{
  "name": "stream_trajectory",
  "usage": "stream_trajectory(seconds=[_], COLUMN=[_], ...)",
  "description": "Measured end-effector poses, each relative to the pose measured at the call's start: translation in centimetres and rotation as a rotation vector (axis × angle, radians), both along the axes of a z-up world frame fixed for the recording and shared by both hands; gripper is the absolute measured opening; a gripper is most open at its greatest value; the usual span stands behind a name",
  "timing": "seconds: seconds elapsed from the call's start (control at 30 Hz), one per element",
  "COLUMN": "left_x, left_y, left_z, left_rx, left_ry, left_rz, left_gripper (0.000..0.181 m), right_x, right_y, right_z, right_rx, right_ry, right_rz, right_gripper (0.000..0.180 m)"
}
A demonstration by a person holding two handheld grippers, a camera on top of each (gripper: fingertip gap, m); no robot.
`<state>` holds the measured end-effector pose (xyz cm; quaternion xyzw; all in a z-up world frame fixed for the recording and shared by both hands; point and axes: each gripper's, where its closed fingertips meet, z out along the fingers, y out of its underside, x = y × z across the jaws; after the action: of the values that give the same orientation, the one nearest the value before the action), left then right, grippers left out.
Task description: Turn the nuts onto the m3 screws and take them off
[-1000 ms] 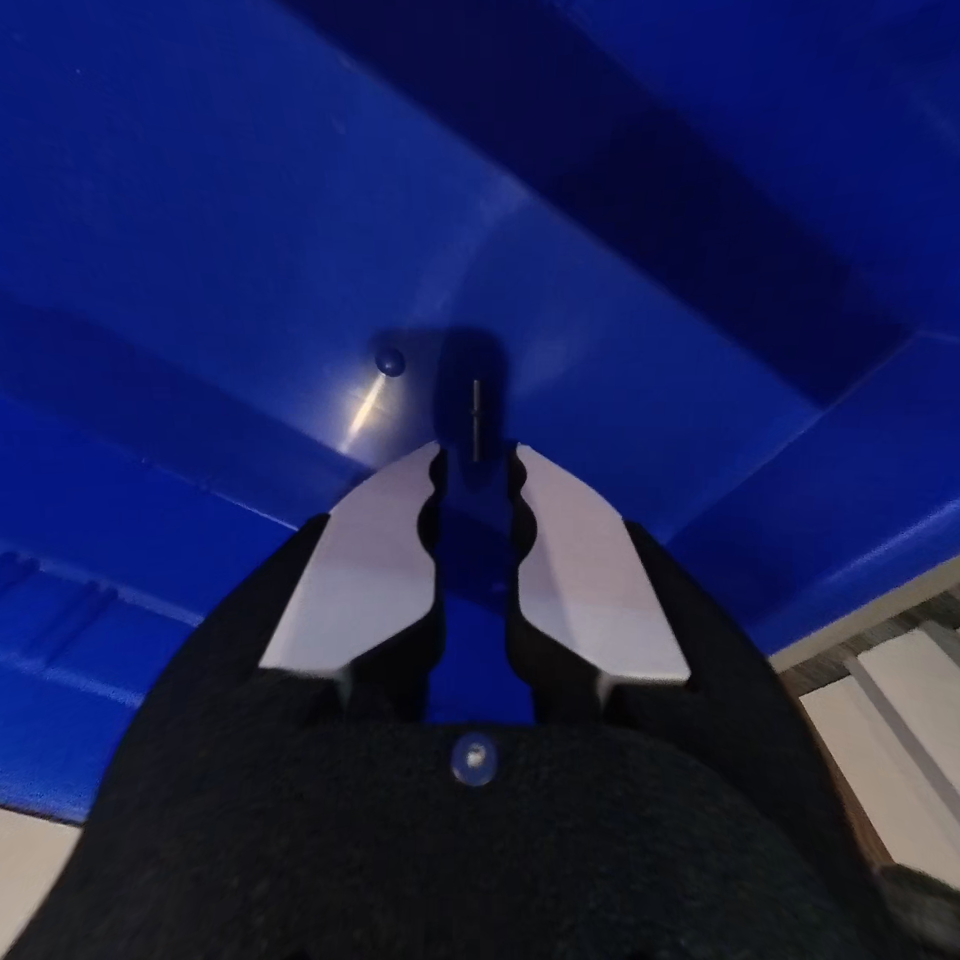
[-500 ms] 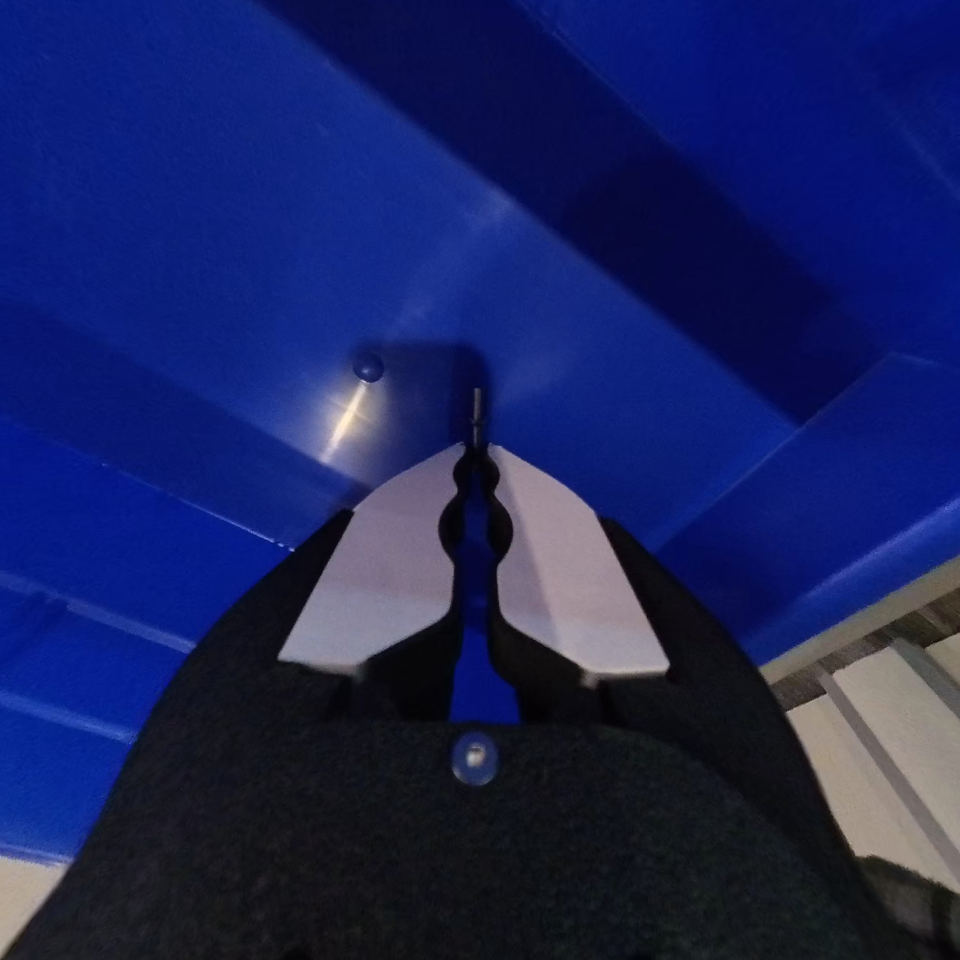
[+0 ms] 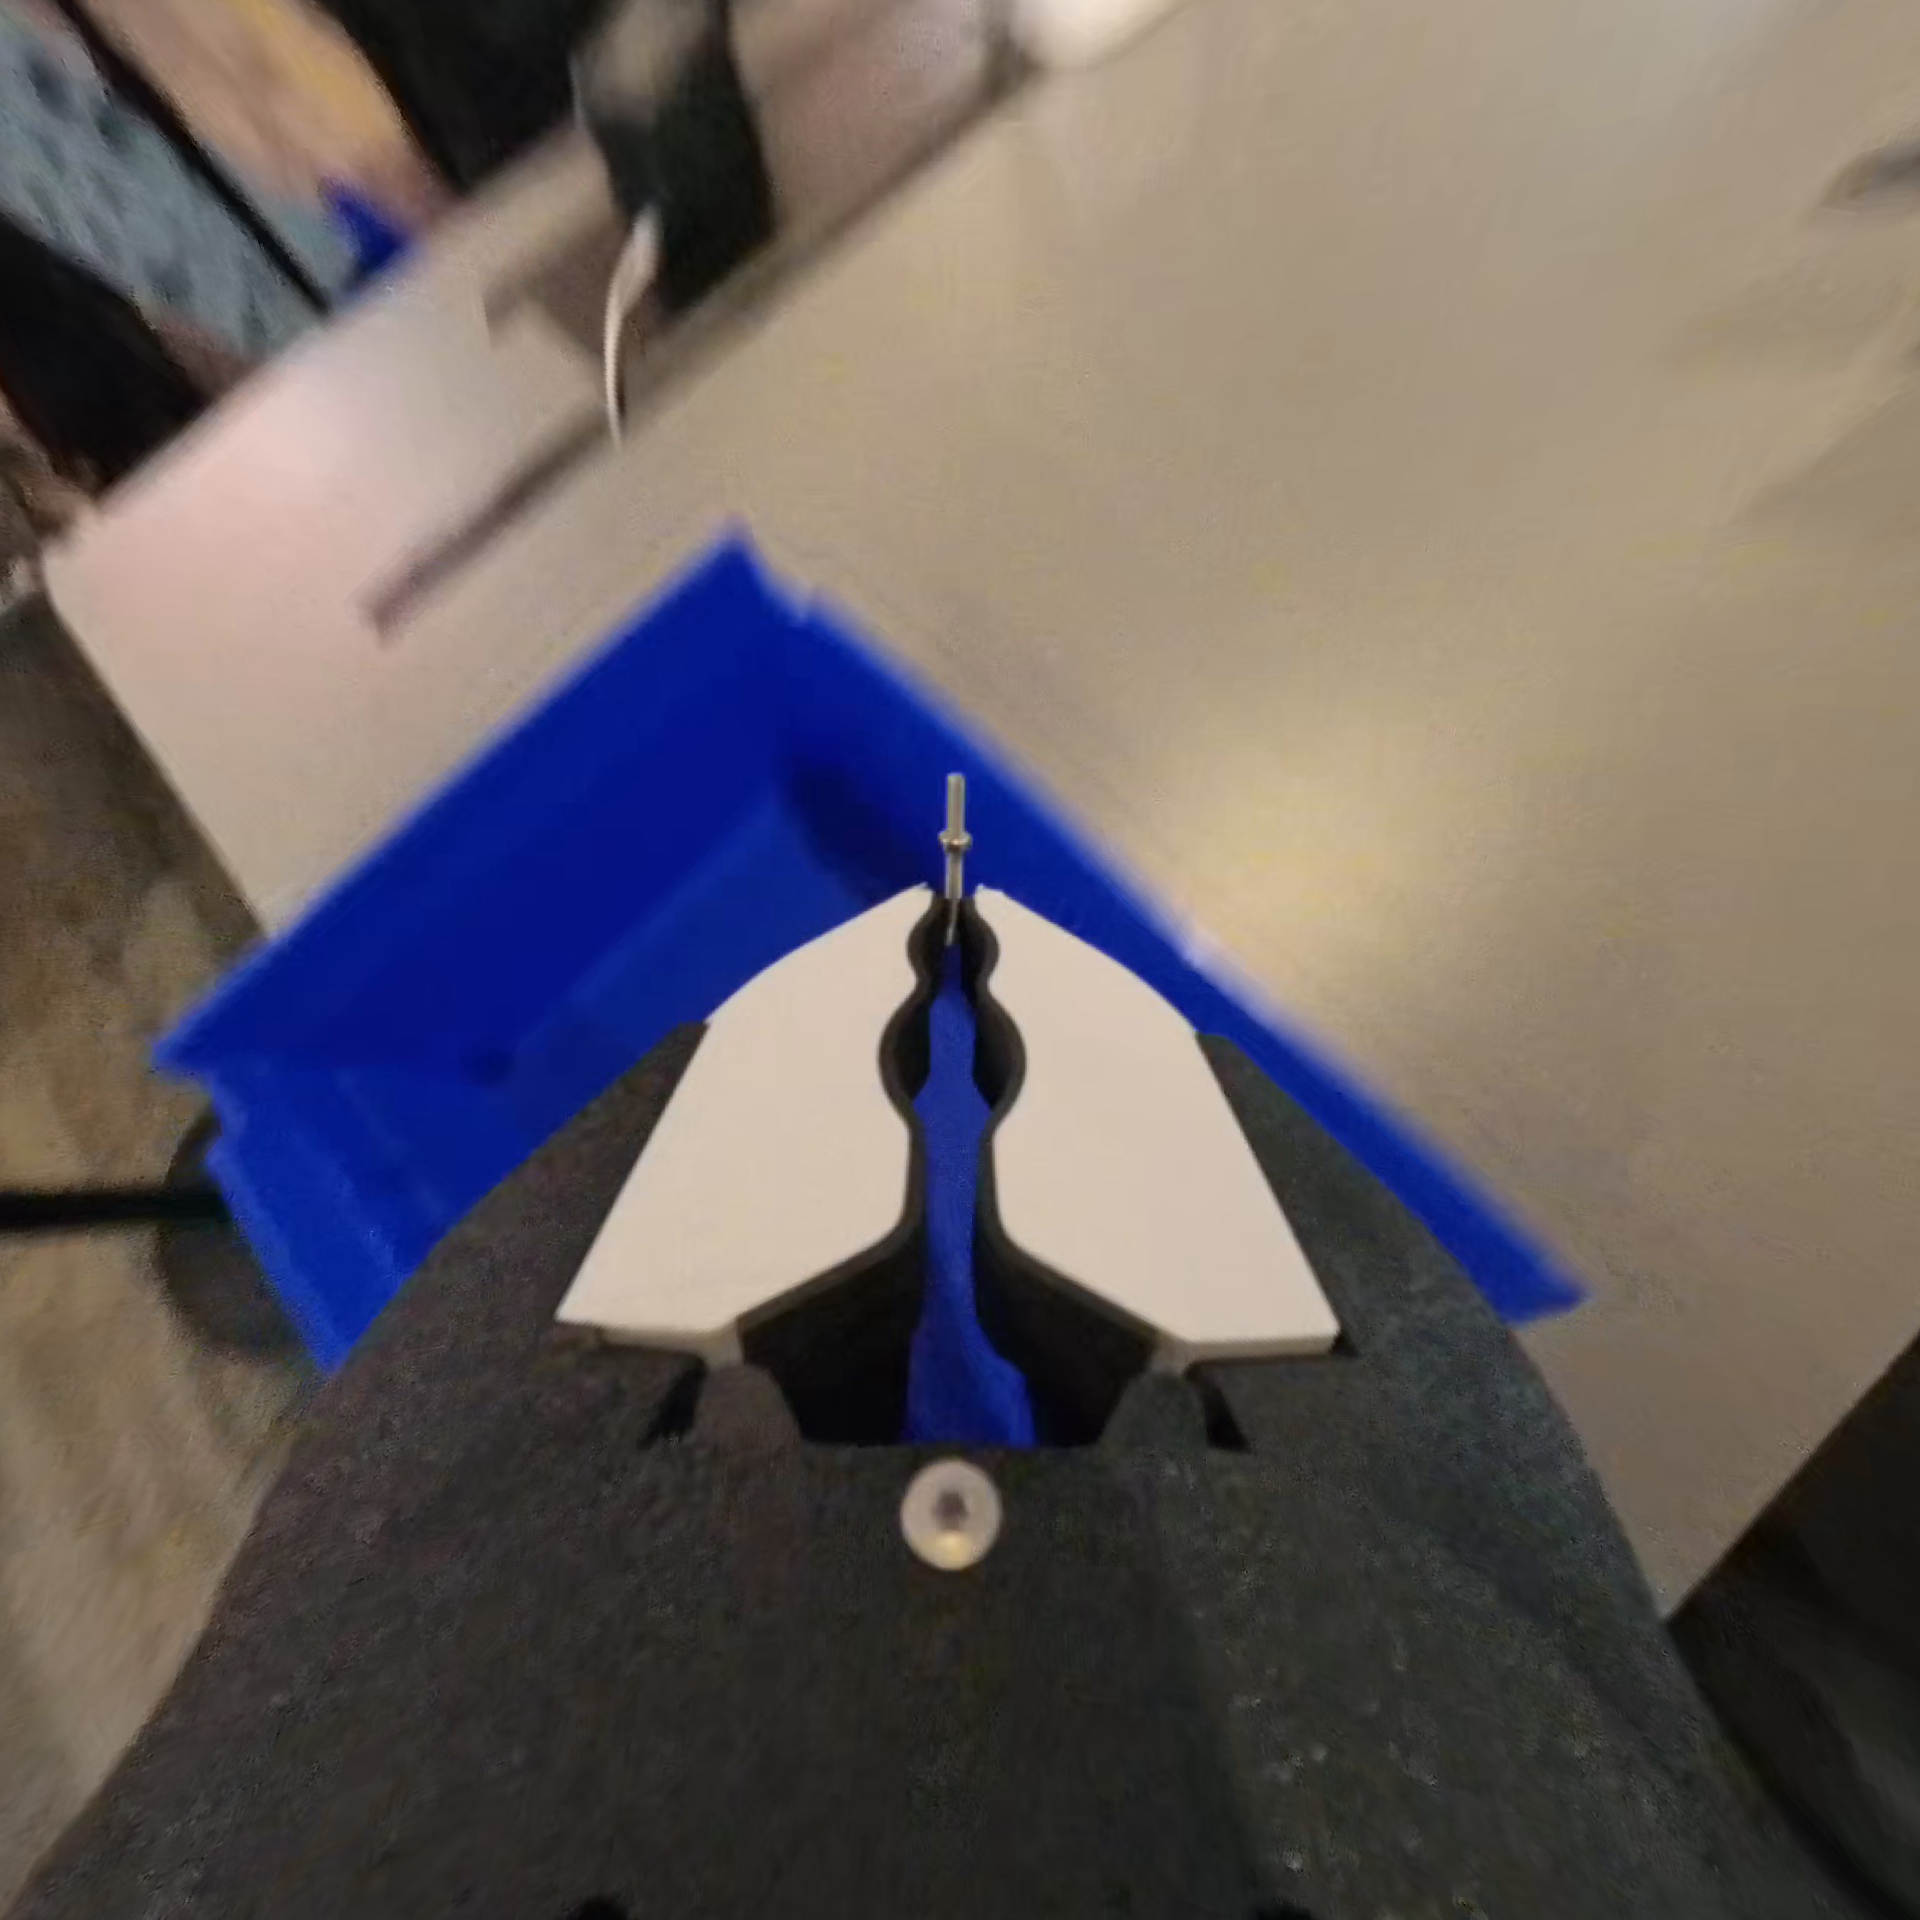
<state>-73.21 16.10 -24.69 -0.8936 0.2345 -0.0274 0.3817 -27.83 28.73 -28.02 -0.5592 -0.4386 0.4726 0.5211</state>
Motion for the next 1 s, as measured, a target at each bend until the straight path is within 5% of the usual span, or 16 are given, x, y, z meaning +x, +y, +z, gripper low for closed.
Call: stream_trajectory(seconds=[0.17, 0.3, 0.53, 0.77, 1.0], left_x=[11.0, 21.3, 33.6, 37.0, 37.8], left_y=[3.4, 5.3, 8.7, 9.1, 8.6], left_z=[8.3, 10.6, 6.6, 0.5, -0.4], left_rx=[0.350, 0.478, 0.428, 0.328, 0.287], left_ry=[-0.271, -0.504, -0.875, -0.922, -0.914], left_rz=[-0.165, -0.359, -0.614, -0.701, -0.728], left_gripper=[0.002, 0.002, 0.002, 0.002, 0.002], right_x=[-0.1, -0.7, -4.5, -7.2, -8.5], right_y=[0.5, 0.1, -2.2, -2.9, -3.8], right_z=[0.3, 4.6, 11.9, 8.4, 5.5], right_rx=[-0.021, -0.047, 0.043, 0.007, -0.029], right_ry=[0.019, 0.154, 0.205, 0.120, 0.008], right_rz=[-0.007, 0.041, 0.264, 0.388, 0.423], right_gripper=[0.063, 0.056, 0.033, 0.026, 0.020])
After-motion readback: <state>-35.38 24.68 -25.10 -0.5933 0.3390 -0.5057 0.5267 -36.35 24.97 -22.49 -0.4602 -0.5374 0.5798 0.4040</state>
